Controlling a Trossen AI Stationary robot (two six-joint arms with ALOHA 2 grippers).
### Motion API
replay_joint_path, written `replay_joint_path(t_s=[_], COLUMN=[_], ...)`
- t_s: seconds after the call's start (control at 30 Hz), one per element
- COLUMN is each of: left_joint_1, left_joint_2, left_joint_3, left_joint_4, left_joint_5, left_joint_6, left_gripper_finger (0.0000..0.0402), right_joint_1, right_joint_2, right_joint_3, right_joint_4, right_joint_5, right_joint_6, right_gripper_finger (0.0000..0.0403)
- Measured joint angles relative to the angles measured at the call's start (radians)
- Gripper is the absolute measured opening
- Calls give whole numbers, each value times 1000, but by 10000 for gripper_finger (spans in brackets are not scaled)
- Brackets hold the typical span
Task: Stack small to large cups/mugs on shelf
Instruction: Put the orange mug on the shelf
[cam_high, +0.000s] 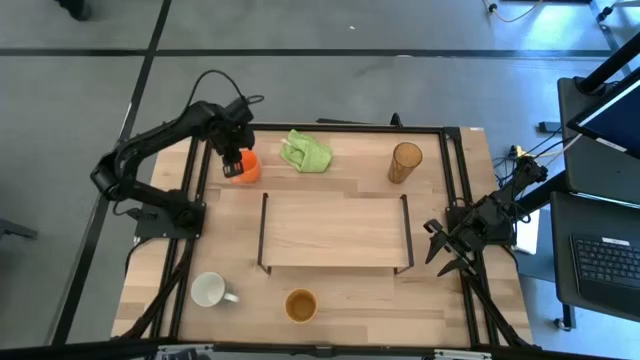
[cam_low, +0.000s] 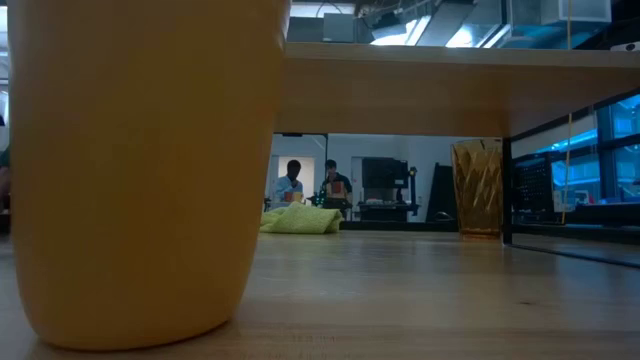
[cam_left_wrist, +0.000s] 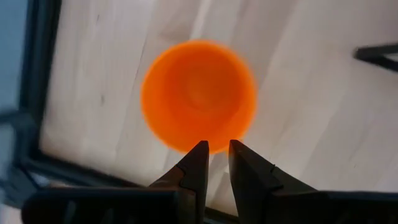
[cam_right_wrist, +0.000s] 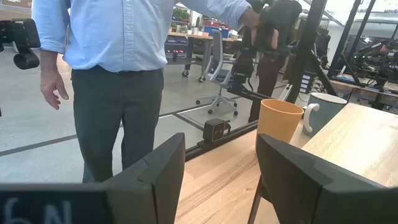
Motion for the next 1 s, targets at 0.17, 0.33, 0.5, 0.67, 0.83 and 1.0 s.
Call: replay_joint_path(t_s=[0.17, 0.33, 0.5, 0.67, 0.83, 1.0], left_joint_1=[73, 100, 123, 140, 123, 96], left_joint_2=[42, 48, 60, 93, 162, 199], left_joint_3=[0, 0, 0, 0, 0, 0], left_joint_4=[32, 62, 62, 85, 89, 98], left_joint_5=[7, 31, -51, -60, -60, -139], left_joint_6=[-39, -124, -190, -305, -421, -367], left_gripper_finger=[57, 73, 107, 123, 122, 122], right_joint_1=[0, 0, 0, 0, 0, 0], right_joint_2=[0, 0, 0, 0, 0, 0], right_joint_3=[0, 0, 0, 0, 0, 0], right_joint_4=[0, 0, 0, 0, 0, 0], right_joint_5=[0, 0, 0, 0, 0, 0], right_joint_6=[0, 0, 0, 0, 0, 0], right_gripper_finger=[200, 200, 200, 200, 200, 200])
